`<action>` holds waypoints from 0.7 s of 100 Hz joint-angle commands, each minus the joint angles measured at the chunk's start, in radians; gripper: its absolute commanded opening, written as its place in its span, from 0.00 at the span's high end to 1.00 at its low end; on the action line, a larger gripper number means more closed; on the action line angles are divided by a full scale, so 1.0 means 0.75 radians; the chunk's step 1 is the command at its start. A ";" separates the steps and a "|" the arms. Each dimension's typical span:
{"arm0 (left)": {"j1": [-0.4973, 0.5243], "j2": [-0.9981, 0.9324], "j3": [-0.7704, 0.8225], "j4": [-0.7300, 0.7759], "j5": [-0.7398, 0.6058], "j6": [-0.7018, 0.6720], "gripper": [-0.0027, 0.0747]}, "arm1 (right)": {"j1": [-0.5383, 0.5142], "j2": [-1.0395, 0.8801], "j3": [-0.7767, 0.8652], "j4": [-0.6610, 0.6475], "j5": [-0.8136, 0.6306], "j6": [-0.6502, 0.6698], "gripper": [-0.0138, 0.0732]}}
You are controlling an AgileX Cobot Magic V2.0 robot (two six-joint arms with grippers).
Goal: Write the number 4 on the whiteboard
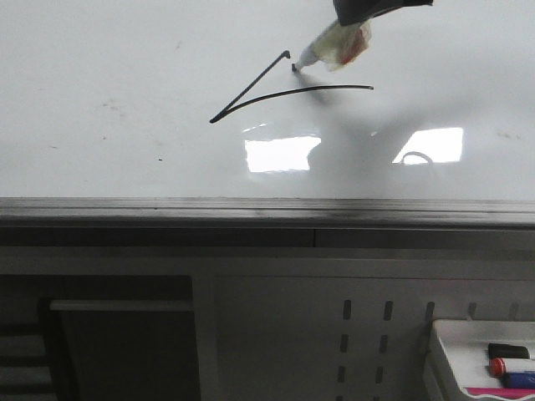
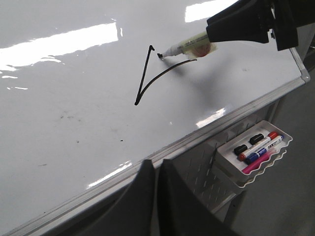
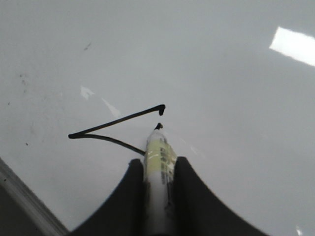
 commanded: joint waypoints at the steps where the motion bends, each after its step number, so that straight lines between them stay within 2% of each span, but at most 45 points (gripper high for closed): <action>1: 0.007 0.002 -0.037 -0.064 -0.024 -0.016 0.99 | -0.016 -0.018 -0.034 -0.002 0.079 -0.014 0.89; 12: 0.007 0.002 -0.037 -0.079 -0.022 -0.016 0.99 | 0.014 -0.018 -0.026 0.006 0.239 -0.014 0.89; 21: 0.007 0.002 -0.037 -0.098 -0.016 -0.016 0.99 | 0.052 -0.018 0.008 0.043 0.282 -0.014 0.89; 36: 0.007 0.002 -0.037 -0.142 -0.005 -0.016 0.99 | 0.108 -0.018 0.070 0.082 0.281 -0.014 0.89; 64: 0.007 0.002 -0.037 -0.143 0.030 -0.016 0.99 | 0.112 -0.060 0.069 0.083 0.202 -0.005 0.89; 70: 0.007 0.002 -0.039 -0.143 0.064 0.024 0.96 | 0.133 -0.107 0.059 0.083 0.205 -0.005 0.89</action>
